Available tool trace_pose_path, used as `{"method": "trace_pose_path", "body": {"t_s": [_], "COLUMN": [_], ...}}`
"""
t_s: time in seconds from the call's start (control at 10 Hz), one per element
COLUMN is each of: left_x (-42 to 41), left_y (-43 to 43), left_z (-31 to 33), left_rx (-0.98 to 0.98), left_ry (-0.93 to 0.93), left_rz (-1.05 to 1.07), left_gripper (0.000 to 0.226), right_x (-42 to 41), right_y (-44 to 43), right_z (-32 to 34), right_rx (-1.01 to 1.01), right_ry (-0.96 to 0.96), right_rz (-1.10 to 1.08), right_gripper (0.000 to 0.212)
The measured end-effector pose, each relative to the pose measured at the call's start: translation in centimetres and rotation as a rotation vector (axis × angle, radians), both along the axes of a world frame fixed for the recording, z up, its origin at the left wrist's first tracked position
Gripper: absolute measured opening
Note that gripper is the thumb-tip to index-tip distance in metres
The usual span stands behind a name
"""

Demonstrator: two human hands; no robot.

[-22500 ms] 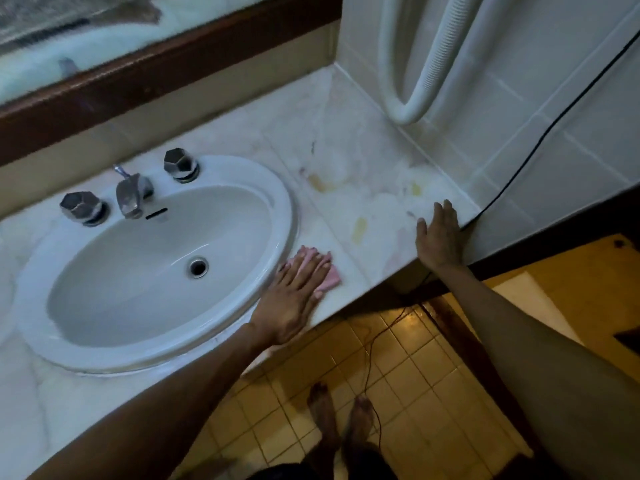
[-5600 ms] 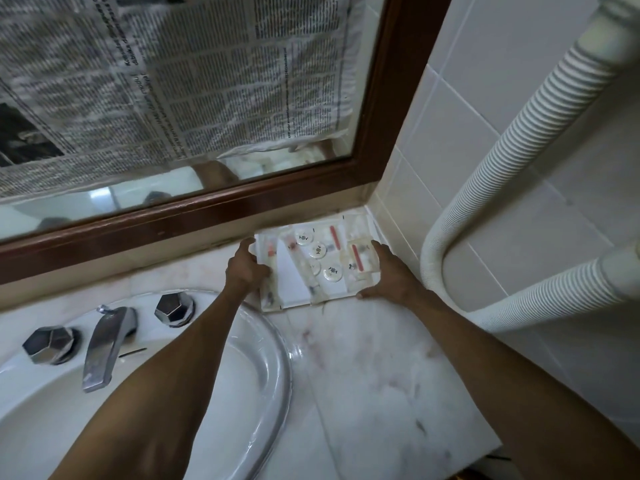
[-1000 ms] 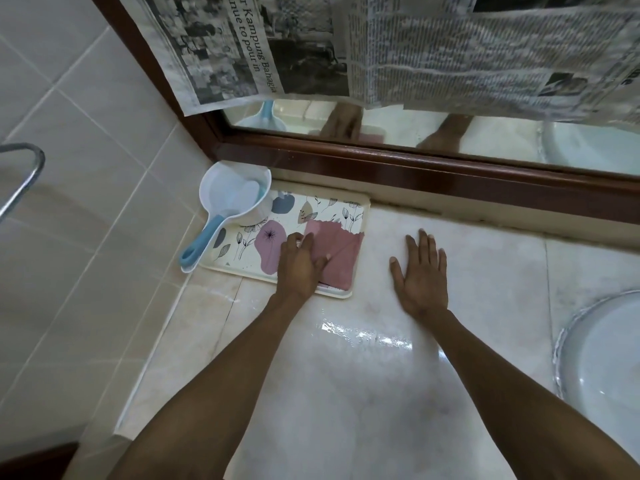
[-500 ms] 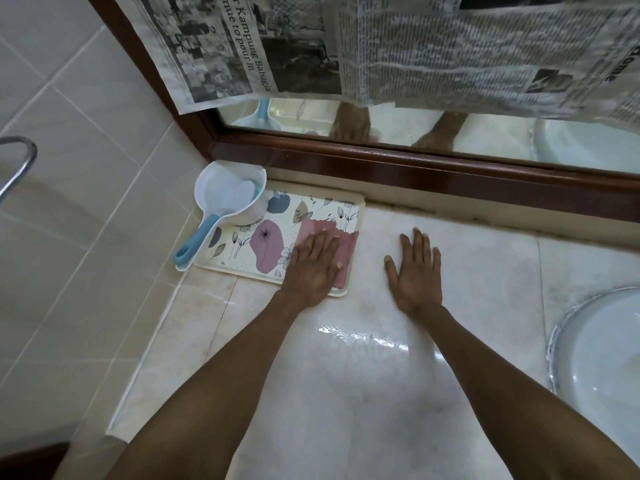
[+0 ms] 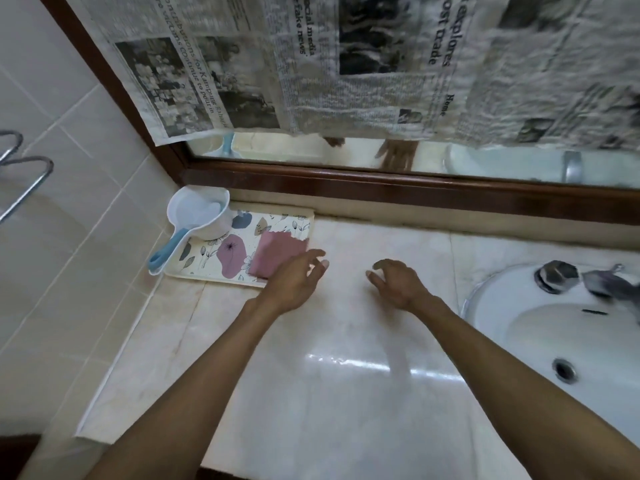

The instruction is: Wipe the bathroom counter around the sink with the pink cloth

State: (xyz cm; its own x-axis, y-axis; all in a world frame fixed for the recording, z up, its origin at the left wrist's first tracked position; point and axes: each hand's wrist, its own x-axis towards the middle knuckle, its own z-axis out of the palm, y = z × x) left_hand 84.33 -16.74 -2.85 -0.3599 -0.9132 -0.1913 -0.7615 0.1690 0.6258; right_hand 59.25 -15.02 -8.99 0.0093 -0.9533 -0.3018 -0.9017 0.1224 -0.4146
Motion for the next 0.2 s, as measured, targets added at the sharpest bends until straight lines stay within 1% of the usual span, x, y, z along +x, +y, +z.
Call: {"method": "trace_pose_path", "body": {"t_s": [0.1,0.2], "left_x": [-2.0,-4.6], "left_y": [3.9,8.5], "left_z": [3.0,5.2], "left_rx": [-0.018,-0.060], "left_ry": [-0.005,-0.002], "left_rz": [-0.048,-0.031], "left_gripper": [0.039,0.036], "right_x": [-3.7,-7.9], "right_y": [3.7,7.7], "right_z": [2.4,4.6], "right_rx": [0.005,0.021], "right_ry": [-0.057,-0.120], "right_rz": [0.016,0.032], "right_gripper": [0.049,0.047]}}
